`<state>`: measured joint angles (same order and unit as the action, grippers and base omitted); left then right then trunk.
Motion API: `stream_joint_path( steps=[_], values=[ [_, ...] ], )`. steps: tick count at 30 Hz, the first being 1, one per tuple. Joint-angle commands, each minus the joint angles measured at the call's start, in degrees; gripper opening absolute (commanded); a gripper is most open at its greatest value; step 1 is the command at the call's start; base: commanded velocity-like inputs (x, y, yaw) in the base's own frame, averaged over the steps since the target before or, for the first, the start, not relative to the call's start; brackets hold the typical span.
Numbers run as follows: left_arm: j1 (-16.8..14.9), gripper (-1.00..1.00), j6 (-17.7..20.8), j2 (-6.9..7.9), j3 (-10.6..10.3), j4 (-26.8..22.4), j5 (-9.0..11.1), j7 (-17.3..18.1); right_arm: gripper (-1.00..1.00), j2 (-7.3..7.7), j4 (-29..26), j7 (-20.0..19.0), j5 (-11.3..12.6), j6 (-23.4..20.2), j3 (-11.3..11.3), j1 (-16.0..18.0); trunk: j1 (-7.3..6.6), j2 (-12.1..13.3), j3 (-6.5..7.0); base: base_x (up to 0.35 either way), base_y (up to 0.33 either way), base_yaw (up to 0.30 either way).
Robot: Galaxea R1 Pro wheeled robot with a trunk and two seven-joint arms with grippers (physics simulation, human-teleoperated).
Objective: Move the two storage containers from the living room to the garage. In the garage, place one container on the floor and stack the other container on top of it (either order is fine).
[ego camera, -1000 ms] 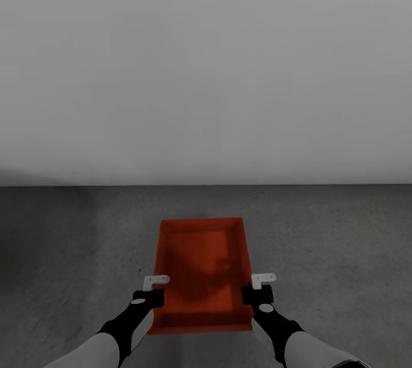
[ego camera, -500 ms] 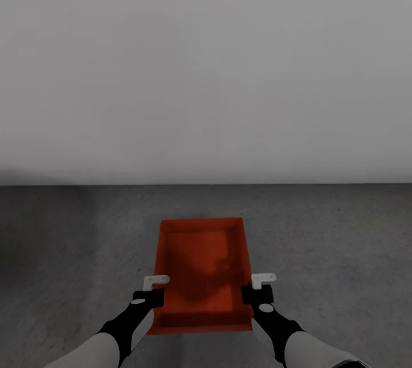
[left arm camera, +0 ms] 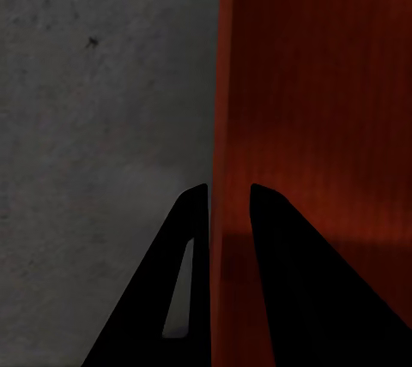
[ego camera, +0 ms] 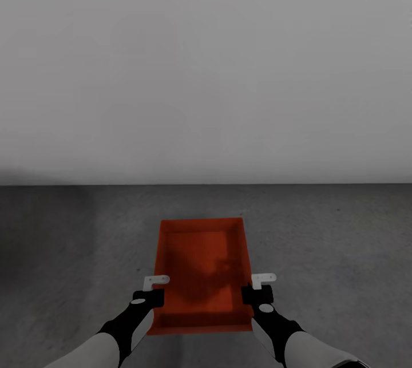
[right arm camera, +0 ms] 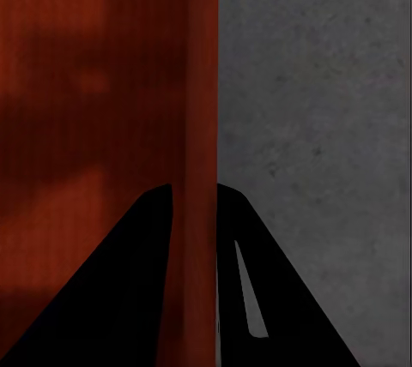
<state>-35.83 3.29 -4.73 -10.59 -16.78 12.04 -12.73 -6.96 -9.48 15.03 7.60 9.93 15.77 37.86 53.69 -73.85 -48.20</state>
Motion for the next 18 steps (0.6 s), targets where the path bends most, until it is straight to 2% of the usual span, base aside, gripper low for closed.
stream_joint_path(
  steps=[1, 6, 18],
  values=[
    [0.0, -1.0, 0.1, -0.02, 0.6, -0.4, -0.3, -0.5, -1.0, -0.77, 0.2, 0.0, 1.3, 0.1, -1.3, 0.0, 0.0, 0.0, -0.03, 0.0, -0.172, 0.0],
    [0.0, -1.0, 0.1, -0.02, 0.6, -0.4, -0.3, -0.5, -1.0, -0.77, 0.2, 0.0, 1.3, 0.1, -1.3, 0.0, 0.0, 0.0, -0.03, 0.0, -0.131, 0.0],
    [0.0, -1.0, 0.1, -0.02, 0.6, -0.4, -0.3, -0.5, -1.0, -0.77, 0.3, 0.1, 1.3, 0.2, -1.3, 0.0, 0.0, 0.0, -0.03, 0.0, -0.009, 0.0]
  ],
)
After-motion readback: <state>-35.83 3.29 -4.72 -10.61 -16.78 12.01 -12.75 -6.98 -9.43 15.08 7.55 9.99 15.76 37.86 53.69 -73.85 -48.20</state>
